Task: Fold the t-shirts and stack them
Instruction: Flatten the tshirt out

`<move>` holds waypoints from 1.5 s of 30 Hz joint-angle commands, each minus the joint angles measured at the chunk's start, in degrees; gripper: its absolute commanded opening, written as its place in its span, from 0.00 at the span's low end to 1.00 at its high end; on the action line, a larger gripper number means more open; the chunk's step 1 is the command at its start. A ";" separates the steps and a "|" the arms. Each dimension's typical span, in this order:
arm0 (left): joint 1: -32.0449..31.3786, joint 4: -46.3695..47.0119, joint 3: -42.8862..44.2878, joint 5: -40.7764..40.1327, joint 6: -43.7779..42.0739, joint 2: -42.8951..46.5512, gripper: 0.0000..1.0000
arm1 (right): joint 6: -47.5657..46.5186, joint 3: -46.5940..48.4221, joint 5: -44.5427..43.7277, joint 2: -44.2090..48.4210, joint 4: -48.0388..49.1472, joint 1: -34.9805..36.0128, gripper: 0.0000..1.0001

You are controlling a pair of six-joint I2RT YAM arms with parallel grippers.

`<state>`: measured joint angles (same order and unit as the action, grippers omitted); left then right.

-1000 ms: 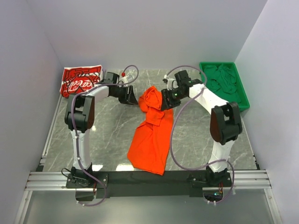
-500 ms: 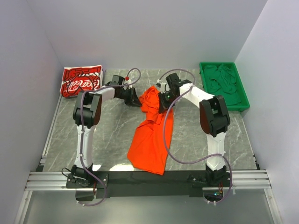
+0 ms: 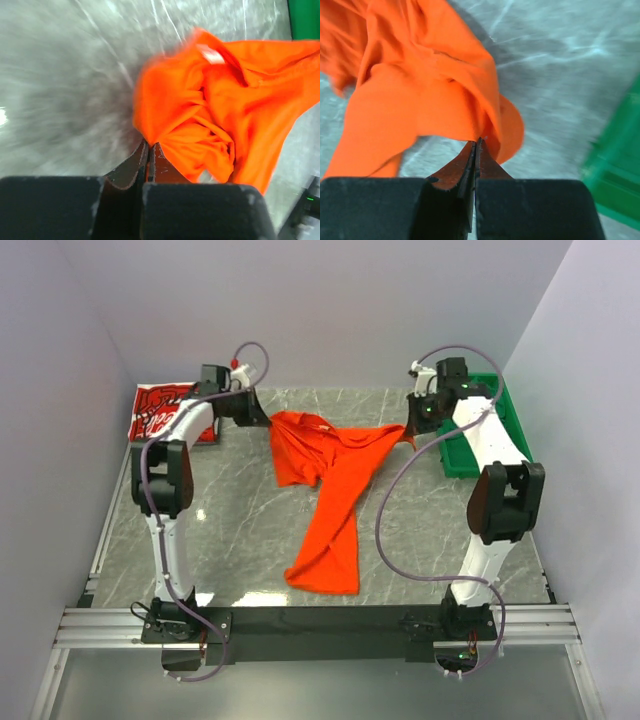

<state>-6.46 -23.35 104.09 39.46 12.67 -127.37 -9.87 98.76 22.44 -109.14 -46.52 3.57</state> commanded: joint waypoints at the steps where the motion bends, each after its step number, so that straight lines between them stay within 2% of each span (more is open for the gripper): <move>1: 1.27 -5.11 1.91 -3.51 -6.77 6.16 0.01 | -4.89 2.14 -3.71 3.23 -3.66 -0.58 0.00; 6: 1.89 -3.54 -2.83 -6.32 -11.34 11.78 0.01 | -5.95 1.26 -6.35 5.08 -1.56 -1.81 0.00; 13: 2.85 -3.55 0.40 -9.66 -15.30 12.41 0.01 | -4.81 8.71 -9.25 2.80 -0.33 -2.52 0.00; 16: 2.94 -3.36 8.99 -10.63 -15.48 9.00 0.01 | -2.97 19.16 -10.30 0.08 -0.23 -2.96 0.00; 17: 2.94 -3.89 12.59 -10.46 -15.39 7.59 0.01 | -2.62 25.45 -10.39 -1.15 -0.24 -3.22 0.00; 18: 2.94 -4.33 20.28 -10.46 -14.69 4.71 0.01 | -2.00 28.56 -11.09 -1.68 -0.32 -3.31 0.00; 20: 3.03 -3.02 30.14 -11.59 -13.81 2.40 0.01 | -1.30 36.02 -12.15 -2.04 0.38 -3.22 0.00; 22: 3.29 1.18 33.01 -12.56 -10.84 2.03 0.01 | -0.33 39.04 -13.12 -1.17 3.00 -3.22 0.00; 24: 4.00 14.34 29.43 -12.92 -7.68 6.31 0.01 | 0.72 38.97 -14.17 2.69 6.25 -3.31 0.00; 25: 4.35 20.57 26.98 -13.18 -6.70 8.43 0.01 | 1.25 38.18 -15.31 4.36 10.18 -3.31 0.00; 26: 4.96 31.07 22.25 -14.84 -4.95 10.46 0.01 | 1.78 35.74 -15.84 8.21 12.31 -3.22 0.00; 27: 5.31 36.40 20.38 -15.29 -4.15 14.04 0.01 | 1.96 33.89 -16.28 10.42 14.60 -3.22 0.00; 29: 6.37 44.23 18.26 -14.77 -2.65 16.44 0.01 | 1.26 27.74 -17.42 16.99 21.28 -3.31 0.00; 30: 6.37 44.79 18.25 -12.94 -2.56 17.85 0.01 | 0.82 25.63 -17.34 19.12 22.95 -3.31 0.00; 33: 9.09 43.93 14.40 -7.59 -3.52 21.53 0.01 | -1.99 18.15 -14.62 25.37 24.91 -2.26 0.00; 35: 10.15 42.70 6.01 -3.63 -5.01 24.09 0.01 | -4.18 11.30 -13.13 28.88 24.11 -1.21 0.00; 36: 10.41 40.69 2.29 -0.30 -8.59 27.06 0.01 | -6.80 8.67 -12.60 29.94 23.07 0.19 0.00; 41: 10.59 31.55 -22.56 5.36 -26.95 34.63 0.01 | -18.84 -11.98 -10.83 35.40 17.35 6.70 0.00; 42: 10.59 29.44 -25.14 6.23 -29.86 35.08 0.01 | -20.44 -15.14 -11.88 36.19 16.39 7.93 0.00; 43: 10.50 23.59 -27.52 8.76 -33.11 35.61 0.01 | -21.93 -21.44 -12.15 36.80 14.72 9.42 0.00; 44: 10.41 19.88 -31.63 10.09 -40.54 36.14 0.01 | -24.73 -24.64 -12.41 38.46 14.01 11.87 0.00; 45: 10.33 16.79 -33.41 10.80 -44.36 36.49 0.01 | -25.80 -27.71 -12.50 39.44 12.26 13.37 0.00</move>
<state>4.14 7.79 77.43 43.40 -14.22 -90.67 -26.98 79.42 10.66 -69.71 -26.89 13.02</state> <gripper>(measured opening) 0.016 0.007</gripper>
